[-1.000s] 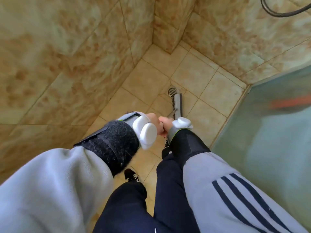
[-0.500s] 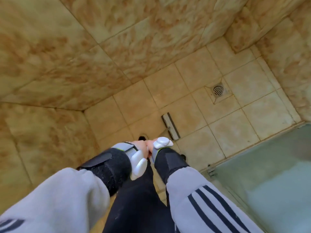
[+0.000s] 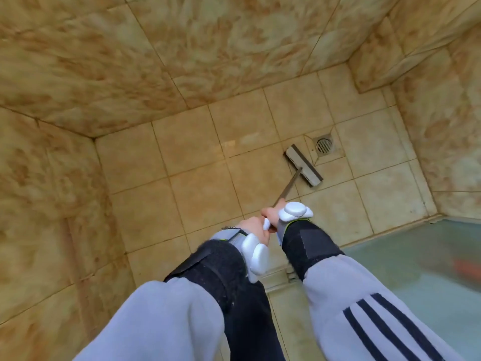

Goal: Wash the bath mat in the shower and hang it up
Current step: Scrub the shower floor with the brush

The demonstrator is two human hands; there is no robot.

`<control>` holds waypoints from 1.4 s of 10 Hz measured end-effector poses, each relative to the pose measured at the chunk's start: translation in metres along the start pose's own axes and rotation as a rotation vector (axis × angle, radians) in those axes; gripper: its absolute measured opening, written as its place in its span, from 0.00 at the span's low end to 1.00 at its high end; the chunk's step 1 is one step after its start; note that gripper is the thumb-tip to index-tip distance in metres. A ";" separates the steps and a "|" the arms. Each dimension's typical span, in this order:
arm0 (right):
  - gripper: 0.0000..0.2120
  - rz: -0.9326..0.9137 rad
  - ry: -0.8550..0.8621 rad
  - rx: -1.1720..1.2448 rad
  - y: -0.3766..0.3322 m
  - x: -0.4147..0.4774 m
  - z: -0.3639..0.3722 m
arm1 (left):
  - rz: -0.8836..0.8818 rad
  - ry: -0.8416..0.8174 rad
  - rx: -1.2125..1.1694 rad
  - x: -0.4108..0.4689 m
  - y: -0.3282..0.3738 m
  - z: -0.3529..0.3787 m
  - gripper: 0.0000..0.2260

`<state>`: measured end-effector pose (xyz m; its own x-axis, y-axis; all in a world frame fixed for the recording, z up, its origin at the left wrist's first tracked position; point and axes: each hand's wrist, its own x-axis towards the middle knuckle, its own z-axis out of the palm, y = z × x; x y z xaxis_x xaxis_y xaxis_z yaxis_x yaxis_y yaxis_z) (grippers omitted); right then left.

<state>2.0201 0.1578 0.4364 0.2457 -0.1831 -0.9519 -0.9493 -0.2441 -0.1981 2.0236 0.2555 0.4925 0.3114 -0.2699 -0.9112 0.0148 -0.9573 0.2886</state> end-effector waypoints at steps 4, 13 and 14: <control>0.17 -0.026 -0.417 -0.124 0.023 -0.125 0.210 | -0.248 -0.074 -0.152 -0.152 -0.185 0.049 0.14; 0.07 0.049 0.092 -0.130 0.002 0.069 -0.017 | -0.041 0.011 -0.083 0.050 0.010 -0.013 0.12; 0.10 0.006 0.094 -0.083 0.002 0.054 -0.021 | 0.021 0.023 -0.060 0.038 0.020 -0.015 0.02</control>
<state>2.0349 0.1277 0.3896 0.2608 -0.2728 -0.9261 -0.9324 -0.3198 -0.1684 2.0500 0.2274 0.4680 0.3343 -0.2863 -0.8979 0.0649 -0.9435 0.3250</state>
